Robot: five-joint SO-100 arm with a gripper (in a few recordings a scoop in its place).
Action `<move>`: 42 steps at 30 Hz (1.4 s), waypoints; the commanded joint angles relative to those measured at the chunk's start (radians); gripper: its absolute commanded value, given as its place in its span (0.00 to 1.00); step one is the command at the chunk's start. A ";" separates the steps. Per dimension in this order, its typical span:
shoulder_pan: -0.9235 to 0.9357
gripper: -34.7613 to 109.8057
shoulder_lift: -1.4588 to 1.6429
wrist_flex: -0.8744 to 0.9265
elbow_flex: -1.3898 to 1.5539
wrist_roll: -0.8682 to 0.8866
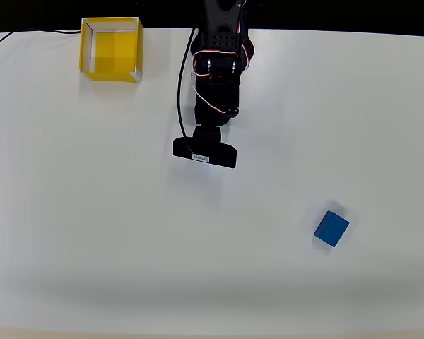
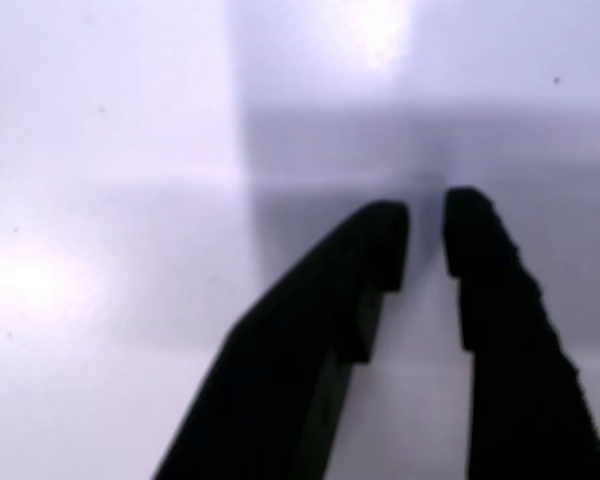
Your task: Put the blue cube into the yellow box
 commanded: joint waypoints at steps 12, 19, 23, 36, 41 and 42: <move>0.044 0.25 -0.040 -0.063 -0.018 -0.058; 0.012 0.28 -0.753 -0.072 -0.813 0.164; 0.005 0.38 -1.042 -0.092 -1.138 0.351; -0.055 0.53 -1.649 -0.201 -1.738 0.738; -0.110 0.56 -1.842 -0.184 -1.957 0.785; -0.123 0.58 -1.870 -0.184 -1.988 0.790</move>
